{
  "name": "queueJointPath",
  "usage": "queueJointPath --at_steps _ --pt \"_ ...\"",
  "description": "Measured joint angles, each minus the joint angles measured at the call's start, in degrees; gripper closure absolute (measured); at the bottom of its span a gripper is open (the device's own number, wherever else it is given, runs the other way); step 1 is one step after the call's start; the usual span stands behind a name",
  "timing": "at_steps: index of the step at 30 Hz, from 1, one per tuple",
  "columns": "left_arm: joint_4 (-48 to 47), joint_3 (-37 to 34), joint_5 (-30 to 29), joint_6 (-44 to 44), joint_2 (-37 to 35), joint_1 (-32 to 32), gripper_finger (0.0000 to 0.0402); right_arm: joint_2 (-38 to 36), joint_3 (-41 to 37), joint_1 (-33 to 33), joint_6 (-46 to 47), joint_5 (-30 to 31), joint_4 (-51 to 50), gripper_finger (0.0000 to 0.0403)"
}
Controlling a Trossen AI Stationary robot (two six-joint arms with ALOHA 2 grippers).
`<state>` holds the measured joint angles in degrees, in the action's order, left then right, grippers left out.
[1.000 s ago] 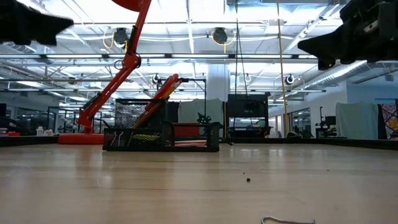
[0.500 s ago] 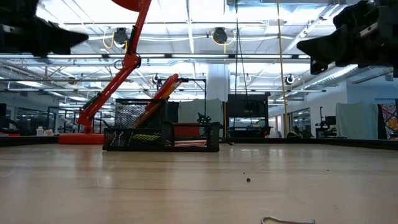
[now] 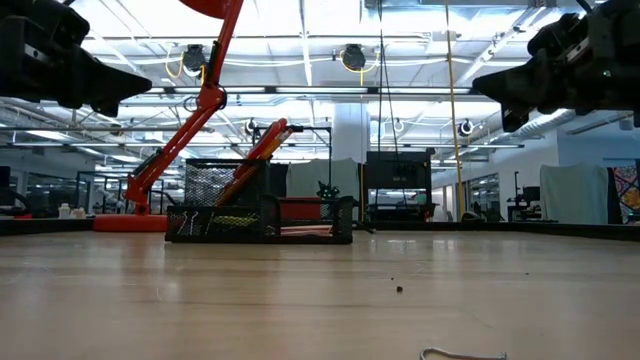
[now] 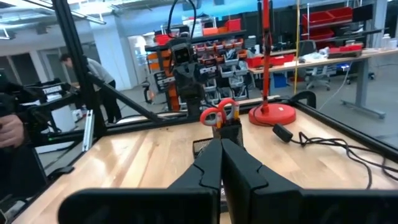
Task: Pick and place office supplies into organizer
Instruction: Return to Home Position
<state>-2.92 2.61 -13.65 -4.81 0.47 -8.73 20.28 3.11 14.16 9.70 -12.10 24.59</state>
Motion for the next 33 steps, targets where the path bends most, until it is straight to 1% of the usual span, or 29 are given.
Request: queueJointPath --at_steps 6,12,22,33 --pt "-0.07 0.0 -0.02 -0.84 0.0 0.02 0.04 -1.08 -0.07 -0.38 -0.77 1.47 -1.58 0.0403" --pt "-0.11 0.0 -0.06 -0.41 0.0 0.02 0.04 -1.11 -0.11 -0.38 -1.3 1.4 -1.37 0.0403" --pt "-0.11 0.0 -0.31 -0.68 0.0 0.02 0.0375 -1.08 -0.13 -0.38 -3.29 1.45 -1.34 0.0403" --pt "0.01 -0.01 -0.33 0.64 0.0 0.02 0.0397 -1.08 -0.17 -0.38 -3.31 1.49 -1.34 0.0403"
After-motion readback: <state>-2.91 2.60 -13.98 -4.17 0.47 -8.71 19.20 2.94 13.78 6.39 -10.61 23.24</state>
